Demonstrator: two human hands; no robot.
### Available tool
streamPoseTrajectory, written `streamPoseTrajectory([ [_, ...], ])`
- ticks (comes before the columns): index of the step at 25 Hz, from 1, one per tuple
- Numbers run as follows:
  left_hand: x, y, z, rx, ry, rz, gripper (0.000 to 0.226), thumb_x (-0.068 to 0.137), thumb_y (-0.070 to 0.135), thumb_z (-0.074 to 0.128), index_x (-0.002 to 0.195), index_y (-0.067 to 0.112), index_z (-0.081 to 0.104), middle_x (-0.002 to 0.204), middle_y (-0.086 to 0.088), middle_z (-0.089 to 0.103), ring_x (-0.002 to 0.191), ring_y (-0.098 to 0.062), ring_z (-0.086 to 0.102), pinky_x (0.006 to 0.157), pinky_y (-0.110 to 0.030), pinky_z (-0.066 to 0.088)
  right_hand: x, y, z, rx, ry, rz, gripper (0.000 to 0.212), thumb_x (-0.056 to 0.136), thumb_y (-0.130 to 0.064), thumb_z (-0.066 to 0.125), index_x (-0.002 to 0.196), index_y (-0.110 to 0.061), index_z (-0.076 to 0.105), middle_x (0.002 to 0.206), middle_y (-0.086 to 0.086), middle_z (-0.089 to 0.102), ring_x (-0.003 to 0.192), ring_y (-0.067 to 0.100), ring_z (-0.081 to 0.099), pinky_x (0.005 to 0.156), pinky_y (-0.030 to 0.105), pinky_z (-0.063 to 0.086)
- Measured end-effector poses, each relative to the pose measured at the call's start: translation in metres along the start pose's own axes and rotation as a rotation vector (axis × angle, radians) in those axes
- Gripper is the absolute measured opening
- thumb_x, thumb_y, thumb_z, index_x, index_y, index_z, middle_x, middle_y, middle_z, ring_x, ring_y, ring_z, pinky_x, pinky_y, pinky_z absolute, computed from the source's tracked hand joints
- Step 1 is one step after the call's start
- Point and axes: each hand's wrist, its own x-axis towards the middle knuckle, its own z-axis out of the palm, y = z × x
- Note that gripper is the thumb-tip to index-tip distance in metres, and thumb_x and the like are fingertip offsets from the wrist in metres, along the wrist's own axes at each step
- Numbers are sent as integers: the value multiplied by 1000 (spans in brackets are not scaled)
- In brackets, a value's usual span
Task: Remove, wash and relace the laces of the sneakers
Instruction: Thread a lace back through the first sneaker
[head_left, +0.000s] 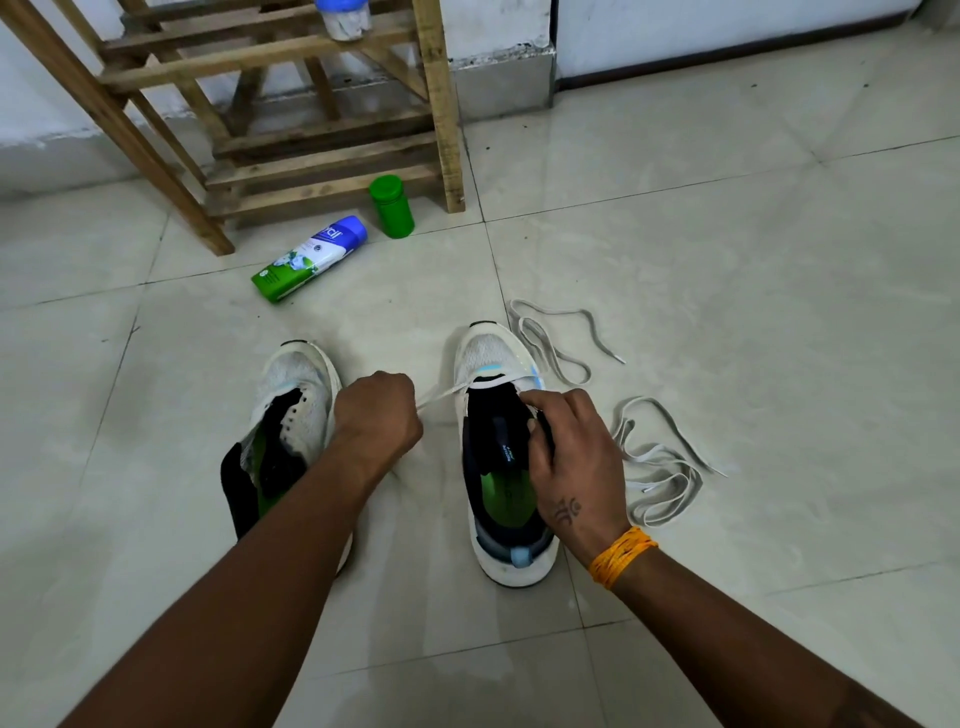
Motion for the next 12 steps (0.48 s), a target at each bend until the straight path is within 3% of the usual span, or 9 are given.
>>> streamPoseTrajectory([
  [5,6,31,-3,-76,226,267,10,89,18,55,98,18,59,90,-6,65,83,-36,64,60,-32,35,0,0,3,-10,-6,25,29,97,-14,55,123,-18,65,103,2,57,89,24,58,71,37,49],
  [7,5,29,-1,-76,191,205,2,85,15,55,86,16,55,89,-7,65,84,-37,64,61,-32,33,1,0,2,-15,-8,27,28,97,-14,55,123,-18,65,103,2,56,88,24,58,71,36,49],
  [9,3,15,0,-45,85,74,7,81,14,60,81,17,53,96,-9,67,91,-36,66,65,-30,38,0,-1,1,-9,-17,14,29,97,-16,53,123,-19,65,102,1,55,86,22,57,70,34,48],
  [12,2,-1,3,15,18,19,15,83,15,62,98,15,64,107,-12,68,99,-35,68,70,-31,43,0,0,-1,1,-22,2,30,97,-18,51,124,-20,65,101,-1,55,83,20,57,68,33,48],
])
